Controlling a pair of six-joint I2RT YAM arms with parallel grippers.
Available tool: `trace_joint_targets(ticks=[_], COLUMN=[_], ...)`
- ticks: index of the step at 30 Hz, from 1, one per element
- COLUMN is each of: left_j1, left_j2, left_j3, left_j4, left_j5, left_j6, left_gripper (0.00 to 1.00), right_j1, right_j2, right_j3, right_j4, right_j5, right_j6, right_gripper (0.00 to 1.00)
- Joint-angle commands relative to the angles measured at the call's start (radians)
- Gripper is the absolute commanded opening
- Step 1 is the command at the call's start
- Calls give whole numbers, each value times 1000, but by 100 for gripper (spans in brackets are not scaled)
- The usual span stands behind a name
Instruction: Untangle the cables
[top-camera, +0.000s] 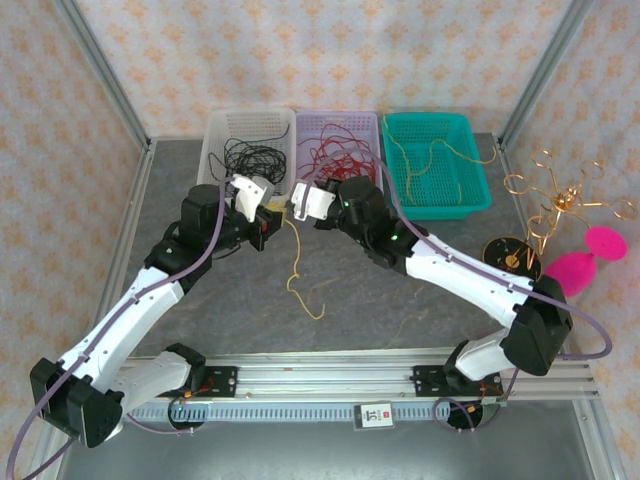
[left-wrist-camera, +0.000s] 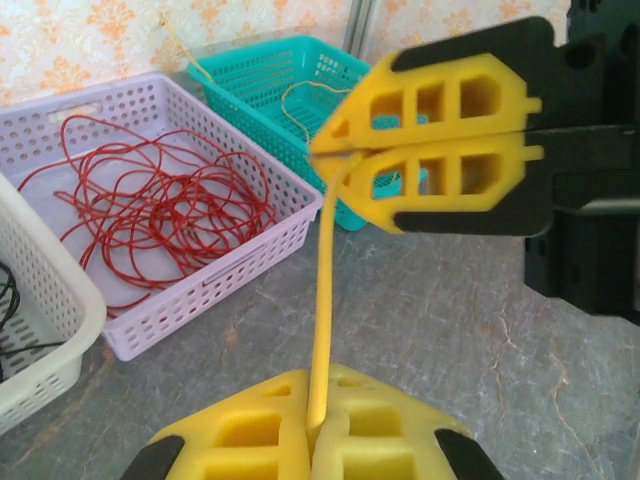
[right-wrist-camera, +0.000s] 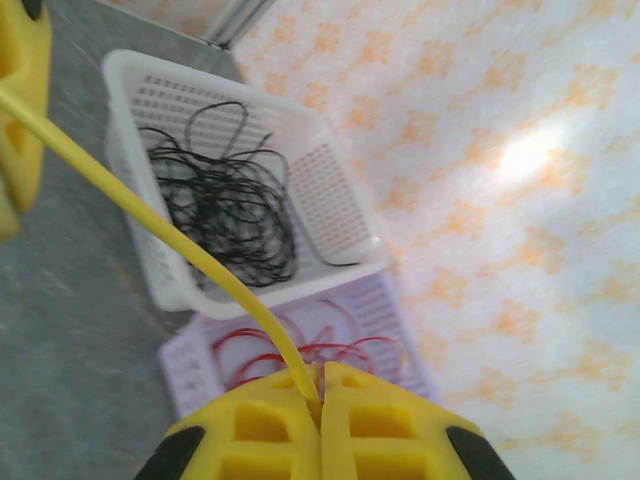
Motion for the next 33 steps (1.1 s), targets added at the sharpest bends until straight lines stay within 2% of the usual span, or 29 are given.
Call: trace_joint_targets(ticks=[1,5,8,11,15,16,20,22,25,29,33], left_j1=[4,4,5,4,4,5,4,4,4,4,4], left_j2=[-32,-32,-28,-37,-47,-46,-43,-40,-31,-4,18], left_j3=[32,43,46,34,23,24,41,54,64,73,85], left_j4=[-92,-112,-116,-74,10,31,68,78,107,152,184], left_j5=[-12,-13,-14,-47,-76,-87,-127,-147,-165,-154,-165], left_j6=[28,39,38,10,-42,-55,-87,-97,-122,-181,-237], left_gripper=[0,0,0,0,0,0,0,0,0,0,0], right_j1=[-124,-181,-229,-237,-240,-240,-239,-236,-207,-128,-114], right_j2=[-39,-59,-65,-105,-230,-274,-352,-367,-380,-357,-270], right_j3=[-17,-59,-49,-7,-12,-65,-272,-383,-513,-591,-572], right_j4=[154,302,327,253,100,103,181,277,433,558,643], right_j5=[222,220,228,191,0,-73,-433,-598,-718,-710,-726], right_j6=[-226,-332,-314,-73,534,689,987,1148,1282,1281,1298], right_gripper=[11,19,27,34,49,53,59,61,65,68,68])
